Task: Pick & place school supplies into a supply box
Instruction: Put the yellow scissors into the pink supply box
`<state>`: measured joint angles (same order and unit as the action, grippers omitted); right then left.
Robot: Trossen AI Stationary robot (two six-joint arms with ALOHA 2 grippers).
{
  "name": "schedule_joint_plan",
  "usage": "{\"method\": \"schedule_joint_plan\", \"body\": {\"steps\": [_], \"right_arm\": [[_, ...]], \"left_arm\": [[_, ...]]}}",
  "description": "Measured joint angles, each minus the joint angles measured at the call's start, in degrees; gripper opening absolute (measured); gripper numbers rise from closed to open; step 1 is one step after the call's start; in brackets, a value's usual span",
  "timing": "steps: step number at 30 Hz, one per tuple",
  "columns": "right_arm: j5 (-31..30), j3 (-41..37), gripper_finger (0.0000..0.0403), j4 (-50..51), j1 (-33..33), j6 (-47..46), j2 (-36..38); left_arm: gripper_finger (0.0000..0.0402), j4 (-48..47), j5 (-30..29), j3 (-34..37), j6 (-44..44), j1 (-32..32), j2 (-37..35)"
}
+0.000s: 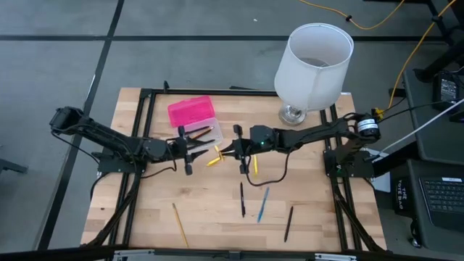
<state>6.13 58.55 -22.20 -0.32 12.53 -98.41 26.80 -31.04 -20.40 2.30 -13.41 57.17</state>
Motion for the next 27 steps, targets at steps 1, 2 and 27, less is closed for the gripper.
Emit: {"method": "schedule_joint_plan", "body": {"steps": [1, 2, 27], "right_arm": [[0.0, 0.0, 0.0018, -0.4, 0.0, 0.0, -0.3], [0.0, 0.0, 0.0018, -1.0, 0.0, 0.0, -0.5], [4.1, 0.0, 0.0018, -6.5, 0.0, 3.0, -0.6]], "left_arm": [[0.0135, 0.6, -0.2, 0.0, 0.0, 0.0, 0.0], [0.0141, 0.9, -0.3, 0.0, 0.0, 0.0, 0.0], [0.0173, 13.2, 7.7, 0.0, 0.4, 4.6, 5.9]]}}
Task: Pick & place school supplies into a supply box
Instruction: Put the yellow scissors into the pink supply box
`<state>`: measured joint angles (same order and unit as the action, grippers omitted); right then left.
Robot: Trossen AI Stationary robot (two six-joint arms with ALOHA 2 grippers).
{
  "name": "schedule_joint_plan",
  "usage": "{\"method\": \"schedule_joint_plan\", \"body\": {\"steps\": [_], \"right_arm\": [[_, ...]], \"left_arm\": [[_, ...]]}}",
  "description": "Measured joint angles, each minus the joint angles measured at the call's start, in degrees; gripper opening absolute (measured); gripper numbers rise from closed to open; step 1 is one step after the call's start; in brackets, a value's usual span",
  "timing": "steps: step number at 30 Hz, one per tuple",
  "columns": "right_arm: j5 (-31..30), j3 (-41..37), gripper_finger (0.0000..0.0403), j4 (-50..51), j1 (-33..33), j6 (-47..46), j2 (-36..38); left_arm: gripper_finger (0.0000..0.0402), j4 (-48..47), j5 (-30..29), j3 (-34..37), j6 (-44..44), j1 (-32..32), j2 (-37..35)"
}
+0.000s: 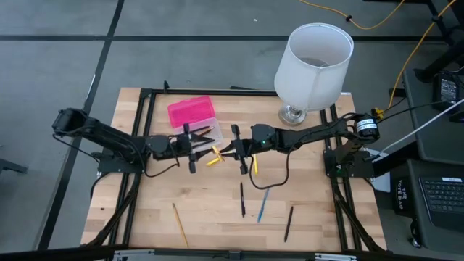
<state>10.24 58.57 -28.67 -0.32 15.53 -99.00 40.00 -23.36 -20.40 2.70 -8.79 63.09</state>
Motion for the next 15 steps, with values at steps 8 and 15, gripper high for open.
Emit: {"method": "schedule_joint_plan", "body": {"steps": [8, 15], "right_arm": [[-0.7, 0.0, 0.0018, 0.4, 0.1, 0.2, 0.0], [-3.7, 0.0, 0.0018, 0.5, 0.2, 1.2, -0.1]], "left_arm": [[0.0167, 0.7, 0.9, 0.0, 0.0, 2.4, 1.7], [0.0095, 0.7, 0.1, 0.0, 0.1, 2.7, 1.9]]}}
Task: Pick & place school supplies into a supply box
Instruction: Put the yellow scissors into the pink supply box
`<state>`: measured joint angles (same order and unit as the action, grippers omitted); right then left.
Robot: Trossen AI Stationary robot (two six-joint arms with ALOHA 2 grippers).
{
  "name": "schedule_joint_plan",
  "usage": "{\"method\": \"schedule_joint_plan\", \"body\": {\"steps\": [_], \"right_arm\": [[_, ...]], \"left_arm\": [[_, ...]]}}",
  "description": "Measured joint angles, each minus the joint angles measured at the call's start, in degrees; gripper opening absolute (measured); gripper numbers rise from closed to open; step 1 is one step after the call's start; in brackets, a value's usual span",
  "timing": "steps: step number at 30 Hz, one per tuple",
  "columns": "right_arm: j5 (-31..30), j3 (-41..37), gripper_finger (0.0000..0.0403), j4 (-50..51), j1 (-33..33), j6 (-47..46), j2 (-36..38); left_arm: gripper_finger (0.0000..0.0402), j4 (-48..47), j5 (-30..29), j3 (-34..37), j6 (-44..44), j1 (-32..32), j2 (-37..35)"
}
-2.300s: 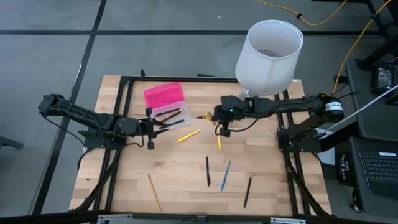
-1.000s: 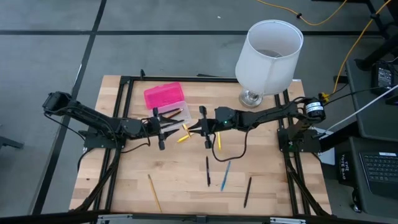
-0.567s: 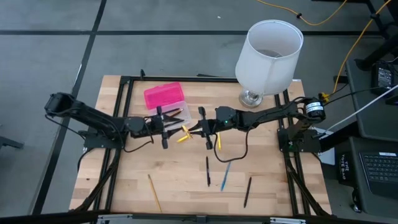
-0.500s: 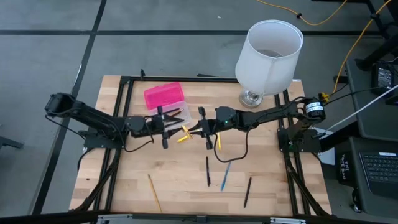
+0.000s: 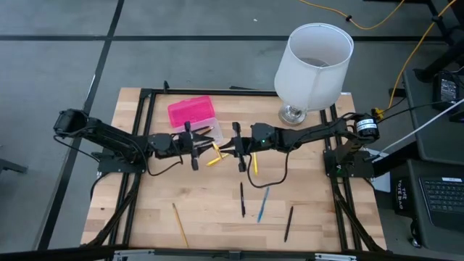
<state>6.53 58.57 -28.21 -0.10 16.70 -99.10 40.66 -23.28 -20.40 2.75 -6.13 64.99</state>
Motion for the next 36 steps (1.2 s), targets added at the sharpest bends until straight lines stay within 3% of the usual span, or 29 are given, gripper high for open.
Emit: {"method": "schedule_joint_plan", "body": {"steps": [6, 12, 21, 26, 32, 36], "right_arm": [[-0.5, 0.0, 0.0018, -0.5, 0.1, 0.5, -1.0], [-0.4, 0.0, 0.0021, -0.6, 0.0, 0.5, -1.7], [0.8, 0.0, 0.0137, -1.0, -0.1, -1.4, -1.5], [0.2, 0.0, 0.0177, -0.1, 0.0, -1.5, -0.5], [0.5, 0.0, 0.0187, 6.5, 1.7, -2.2, 3.3], [0.2, 0.1, 0.0164, 9.0, 3.3, -4.2, 3.6]], "left_arm": [[0.0017, -0.6, -0.5, 0.0, 2.0, 0.3, 0.1], [0.0010, -1.0, -0.5, 0.1, 2.4, 0.3, 0.1], [0.0008, -0.5, -1.6, 0.0, 1.0, 0.3, -0.2], [0.0008, -1.1, -1.7, 0.0, 0.7, 0.3, -1.5], [0.0008, -14.8, -4.8, 0.0, -4.9, 0.3, -7.7], [0.0007, -26.3, -7.5, 0.0, -11.6, 0.3, -12.7]]}}
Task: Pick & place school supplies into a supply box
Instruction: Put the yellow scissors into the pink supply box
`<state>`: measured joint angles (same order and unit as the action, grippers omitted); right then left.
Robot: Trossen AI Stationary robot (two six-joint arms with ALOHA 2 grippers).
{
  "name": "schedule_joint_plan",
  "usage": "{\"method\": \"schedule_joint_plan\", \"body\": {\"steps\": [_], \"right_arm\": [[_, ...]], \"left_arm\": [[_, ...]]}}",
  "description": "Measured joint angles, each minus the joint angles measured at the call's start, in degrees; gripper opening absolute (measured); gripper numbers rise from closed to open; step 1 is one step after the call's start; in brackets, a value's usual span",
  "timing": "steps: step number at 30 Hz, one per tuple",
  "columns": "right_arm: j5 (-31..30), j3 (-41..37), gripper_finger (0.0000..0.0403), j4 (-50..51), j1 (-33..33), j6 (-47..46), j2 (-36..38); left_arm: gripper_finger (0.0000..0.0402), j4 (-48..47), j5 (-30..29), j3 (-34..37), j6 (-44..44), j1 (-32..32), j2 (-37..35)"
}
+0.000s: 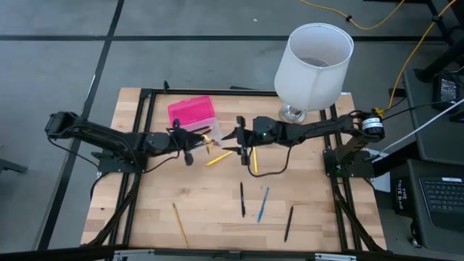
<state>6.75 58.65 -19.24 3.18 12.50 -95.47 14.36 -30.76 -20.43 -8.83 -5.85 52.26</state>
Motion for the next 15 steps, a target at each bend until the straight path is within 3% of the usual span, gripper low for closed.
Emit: {"method": "schedule_joint_plan", "body": {"steps": [10, 15], "right_arm": [[3.1, -0.1, 0.0011, -1.9, 0.9, -1.8, -3.6], [4.8, -0.1, 0.0011, -4.8, -1.4, -6.4, -5.6]], "left_arm": [[0.0007, -22.5, -0.4, 0.0, -16.5, 0.1, -7.3], [0.0008, -31.9, 0.0, -0.6, -19.4, 2.4, -7.2]]}}
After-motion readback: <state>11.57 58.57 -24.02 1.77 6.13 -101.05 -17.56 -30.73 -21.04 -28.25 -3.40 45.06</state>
